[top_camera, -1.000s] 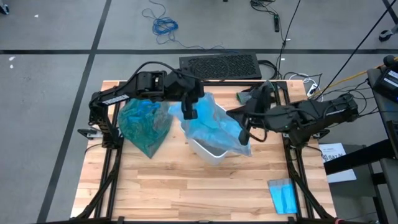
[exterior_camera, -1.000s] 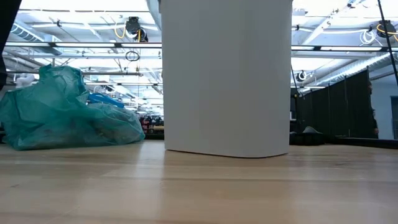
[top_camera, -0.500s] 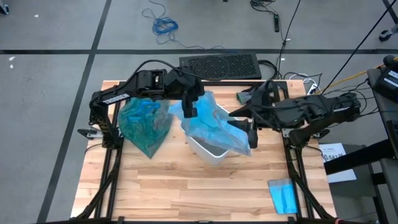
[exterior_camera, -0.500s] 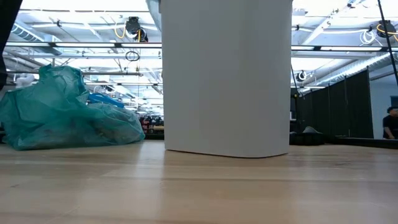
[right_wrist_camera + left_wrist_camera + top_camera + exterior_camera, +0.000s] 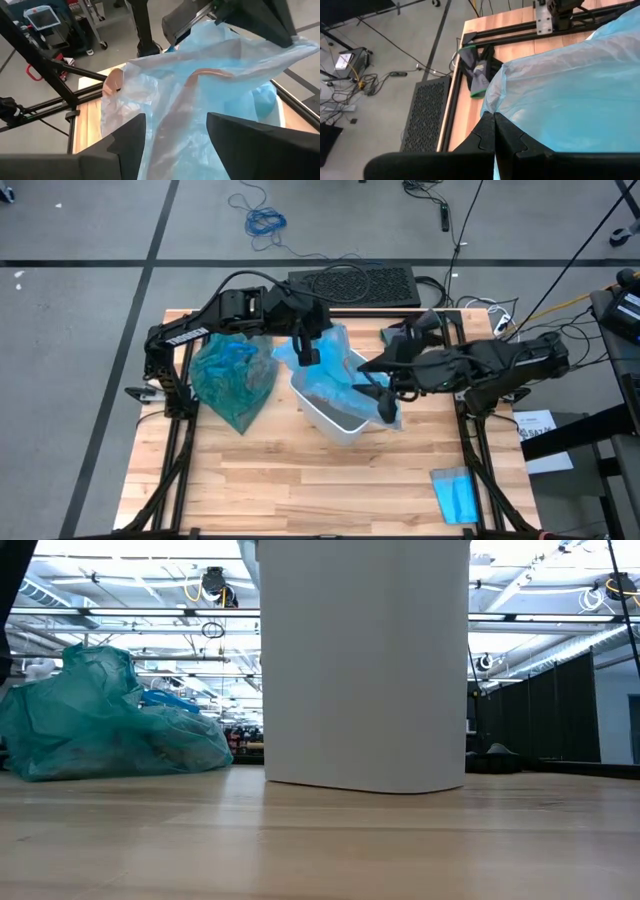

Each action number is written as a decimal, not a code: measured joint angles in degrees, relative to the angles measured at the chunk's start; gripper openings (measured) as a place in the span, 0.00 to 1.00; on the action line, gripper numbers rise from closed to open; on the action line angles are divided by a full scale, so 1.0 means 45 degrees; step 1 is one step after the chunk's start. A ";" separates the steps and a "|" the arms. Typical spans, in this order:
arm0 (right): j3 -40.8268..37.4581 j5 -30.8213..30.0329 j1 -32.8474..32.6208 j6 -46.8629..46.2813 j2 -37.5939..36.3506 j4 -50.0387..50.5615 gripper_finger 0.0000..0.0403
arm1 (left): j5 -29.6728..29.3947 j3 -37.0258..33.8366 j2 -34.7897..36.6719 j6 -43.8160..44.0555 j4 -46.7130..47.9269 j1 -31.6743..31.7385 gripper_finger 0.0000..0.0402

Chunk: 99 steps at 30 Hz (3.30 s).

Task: Place trash/remove bag and relplace
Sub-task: Insert the new blue trash bag into the trash bin

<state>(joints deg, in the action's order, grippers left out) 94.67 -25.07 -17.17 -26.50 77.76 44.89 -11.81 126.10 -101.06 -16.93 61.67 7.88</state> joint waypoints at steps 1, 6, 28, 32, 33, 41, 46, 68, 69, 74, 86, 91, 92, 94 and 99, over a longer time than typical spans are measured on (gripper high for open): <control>0.0000 0.0001 0.0000 0.0000 0.0059 -0.0016 0.50 | 0.0000 0.0000 0.0000 0.0001 0.0005 0.0000 0.00; -0.0004 -0.0059 0.0283 -0.0311 0.0437 0.0199 0.45 | 0.0010 0.0000 0.0000 0.0015 0.0005 -0.0005 0.00; 0.0000 -0.0147 0.0627 -0.0345 0.0170 0.1123 0.00 | 0.0616 0.0019 0.2784 0.0029 -0.0758 -0.1464 0.00; 0.0000 0.0022 0.0746 -0.0306 0.0170 0.1130 0.00 | 0.0612 0.0019 0.3068 0.0085 -0.0739 -0.1535 0.00; 0.0000 0.0027 0.0787 -0.0301 0.0170 0.1120 0.00 | 0.0619 0.0019 0.3072 0.0278 -0.0721 -0.1535 0.00; 0.0000 0.0664 0.1004 0.0037 0.0170 0.0629 0.00 | 0.1862 0.0024 0.2448 0.1462 0.0066 -0.1535 0.00; 0.0000 0.0681 0.1073 0.0039 0.0146 0.0792 0.00 | 0.3690 -0.0004 0.1767 0.1705 0.0081 -0.1535 0.07; 0.0000 0.0997 0.1069 -0.0102 -0.0309 0.0720 0.00 | 0.2943 0.0019 0.3051 0.4644 0.5246 -0.1644 0.36; 0.0000 0.0999 0.1069 -0.0102 -0.0371 0.0640 0.00 | 0.2934 0.0019 0.2962 0.4688 0.5334 -0.1827 0.34; 0.0000 0.1003 0.1069 -0.0102 -0.0618 0.0643 0.00 | 0.2936 0.0019 0.2446 0.4680 0.5851 -0.2320 0.21; 0.0000 0.1611 0.1015 -0.0461 -0.0635 0.0616 0.00 | 0.3235 0.0015 -0.0434 0.2300 0.2664 -0.1623 0.01; 0.0000 0.1599 0.0947 -0.0723 -0.0641 0.1239 0.00 | 0.5310 -0.0005 -0.1683 0.2011 0.2482 -0.1322 0.00; 0.0000 0.1596 0.0947 -0.0749 -0.0641 0.1343 0.00 | 0.5702 -0.0005 -0.1825 0.1979 0.2245 -0.1316 0.00; 0.0000 0.1596 0.0947 -0.0777 -0.0641 0.1457 0.00 | 0.6383 -0.0005 -0.2108 0.1952 0.1636 -0.1319 0.00; 0.0000 0.1581 0.0947 -0.0768 -0.0641 0.1485 0.00 | 0.8570 -0.0005 -0.2477 0.1914 -0.0590 -0.1311 0.00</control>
<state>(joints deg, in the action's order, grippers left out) 94.67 -17.96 -12.91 -29.96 74.87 51.58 26.75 126.08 -112.20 -8.32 59.01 1.98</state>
